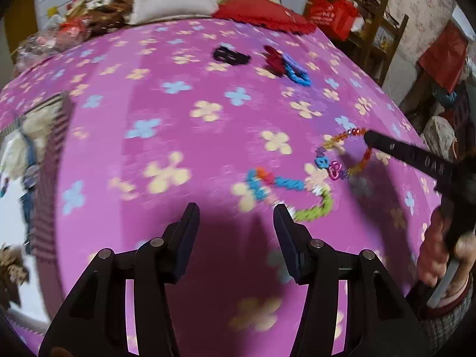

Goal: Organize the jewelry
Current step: 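Grasp the colorful beaded bracelets with the right gripper and lift, then grasp the blue-green bead bracelet with the left gripper while the right holds the orange bracelet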

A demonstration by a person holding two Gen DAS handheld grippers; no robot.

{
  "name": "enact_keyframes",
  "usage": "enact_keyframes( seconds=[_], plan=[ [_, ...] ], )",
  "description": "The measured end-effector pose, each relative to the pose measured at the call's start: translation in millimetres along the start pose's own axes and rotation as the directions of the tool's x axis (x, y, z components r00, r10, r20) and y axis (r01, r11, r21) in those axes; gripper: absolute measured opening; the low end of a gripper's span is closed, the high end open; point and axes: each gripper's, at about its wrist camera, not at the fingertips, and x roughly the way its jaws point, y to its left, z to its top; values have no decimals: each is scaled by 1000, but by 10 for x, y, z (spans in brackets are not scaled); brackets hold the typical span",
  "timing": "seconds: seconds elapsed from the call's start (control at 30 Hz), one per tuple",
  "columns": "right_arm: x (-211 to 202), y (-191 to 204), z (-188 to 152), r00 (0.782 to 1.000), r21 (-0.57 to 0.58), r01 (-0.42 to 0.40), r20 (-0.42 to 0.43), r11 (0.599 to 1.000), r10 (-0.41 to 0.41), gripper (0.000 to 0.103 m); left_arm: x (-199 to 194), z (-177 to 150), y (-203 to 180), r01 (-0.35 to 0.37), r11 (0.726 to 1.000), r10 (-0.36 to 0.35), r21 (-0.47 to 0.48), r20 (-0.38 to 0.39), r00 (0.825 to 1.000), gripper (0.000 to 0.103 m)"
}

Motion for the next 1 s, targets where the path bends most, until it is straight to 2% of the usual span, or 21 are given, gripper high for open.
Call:
enact_keyframes(
  seconds=[0.17,0.23,0.27,0.3,0.37,0.5,0.53,0.57,0.6,0.63,0.67,0.77,0.87,1.0],
  plan=[
    [44,-234,-6,1000,35,4,-31,999,-3,9,323,150,-187,4,1000,-4,-2,-51,999,51],
    [85,-313,-6,999,54,11,-45,998,-8,13,395,171,-231,-5,1000,5,1,-60,998,51],
    [97,-345,-13,999,63,12,-52,998,-9,21,426,176,-243,-11,1000,11,3,-67,998,51],
    [114,-385,-20,998,75,9,-60,997,-5,36,455,178,-246,-14,1000,15,4,-72,997,51],
    [111,-438,-36,999,99,0,-53,995,5,45,475,176,-281,-35,999,36,29,-55,998,51],
    [135,-363,-43,999,49,34,-43,998,-32,45,523,166,-365,-59,995,62,80,-34,997,51],
    [157,-304,-50,998,17,50,-42,999,-49,45,525,157,-388,-61,994,64,95,-27,998,44],
    [178,-258,-56,997,-9,62,-42,998,-62,45,524,154,-403,-62,993,65,102,-22,998,26],
    [217,-176,-73,995,-53,85,-40,995,-87,45,519,145,-414,-67,992,69,110,-17,997,16],
    [251,-131,-88,993,-82,104,-41,991,-107,45,516,146,-411,-49,993,52,107,-23,998,12],
    [292,-95,-103,990,-109,125,-45,986,-130,44,510,143,-405,-36,994,39,100,-27,999,12],
    [358,35,-150,972,-200,228,-15,953,-235,28,476,120,-389,-21,996,24,81,-28,999,11],
    [357,5,-140,966,-192,251,-8,949,-257,10,352,102,-305,8,999,-8,38,-12,1000,11],
    [307,-60,-130,971,-126,236,-8,964,-238,9,34,100,-155,46,999,-46,-2,43,998,11]
  ],
)
